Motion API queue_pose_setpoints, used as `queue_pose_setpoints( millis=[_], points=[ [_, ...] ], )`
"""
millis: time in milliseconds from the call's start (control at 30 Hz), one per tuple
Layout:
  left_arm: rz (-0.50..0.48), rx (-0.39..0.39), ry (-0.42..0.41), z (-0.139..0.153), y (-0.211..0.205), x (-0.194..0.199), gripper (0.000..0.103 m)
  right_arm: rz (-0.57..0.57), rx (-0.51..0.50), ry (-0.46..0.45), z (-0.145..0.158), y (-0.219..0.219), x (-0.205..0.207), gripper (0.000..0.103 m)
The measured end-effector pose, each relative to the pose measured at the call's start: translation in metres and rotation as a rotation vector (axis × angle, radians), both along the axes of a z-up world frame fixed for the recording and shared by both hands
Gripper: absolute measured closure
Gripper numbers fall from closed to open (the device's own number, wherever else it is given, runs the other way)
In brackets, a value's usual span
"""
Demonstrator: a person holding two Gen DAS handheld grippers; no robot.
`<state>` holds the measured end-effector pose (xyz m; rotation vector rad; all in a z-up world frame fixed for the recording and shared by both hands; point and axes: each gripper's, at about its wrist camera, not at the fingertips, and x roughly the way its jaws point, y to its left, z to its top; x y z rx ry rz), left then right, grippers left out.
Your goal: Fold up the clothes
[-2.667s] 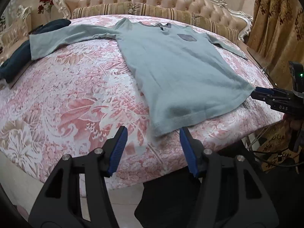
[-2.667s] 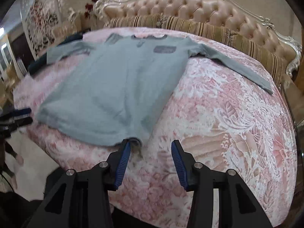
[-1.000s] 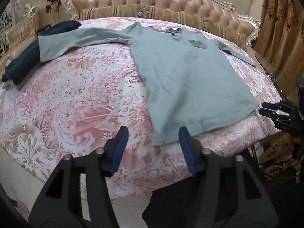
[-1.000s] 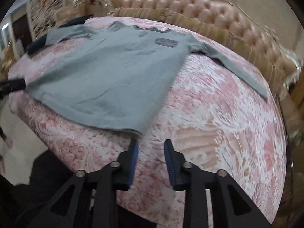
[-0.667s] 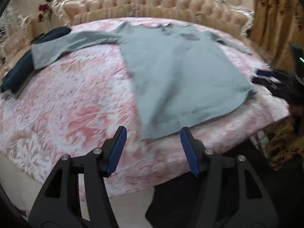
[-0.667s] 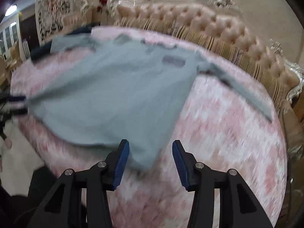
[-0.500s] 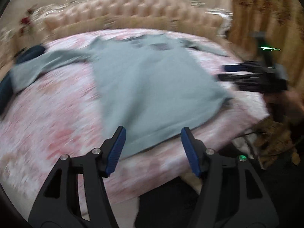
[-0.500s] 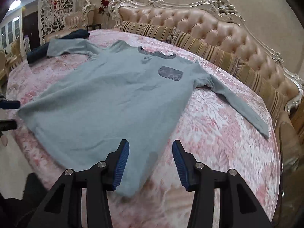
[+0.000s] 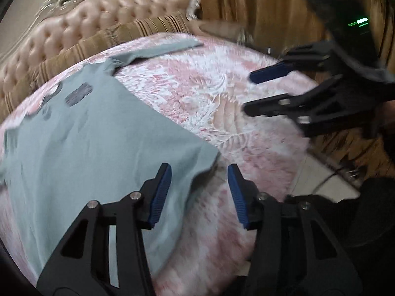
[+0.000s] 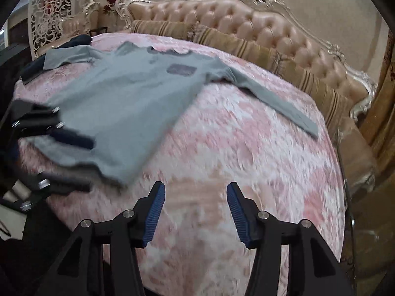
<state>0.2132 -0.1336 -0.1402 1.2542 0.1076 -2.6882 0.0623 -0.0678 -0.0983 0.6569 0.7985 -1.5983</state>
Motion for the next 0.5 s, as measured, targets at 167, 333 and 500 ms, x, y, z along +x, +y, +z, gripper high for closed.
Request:
queue_pose_setpoints(
  millis=[167, 333, 500],
  points=[
    [0.060, 0.126, -0.022, 0.005, -0.039, -0.005, 0.097, 0.011, -0.018, -0.034, 0.000, 0.008, 0.000, 0.045],
    [0.159, 0.219, 0.074, 0.023, -0.080, 0.013, 0.098, 0.087, -0.063, -0.097, 0.001, -0.010, 0.018, 0.036],
    [0.168, 0.206, 0.092, 0.027, -0.085, 0.017, 0.098, 0.263, -0.084, -0.086, -0.003, -0.045, 0.065, 0.030]
  ],
)
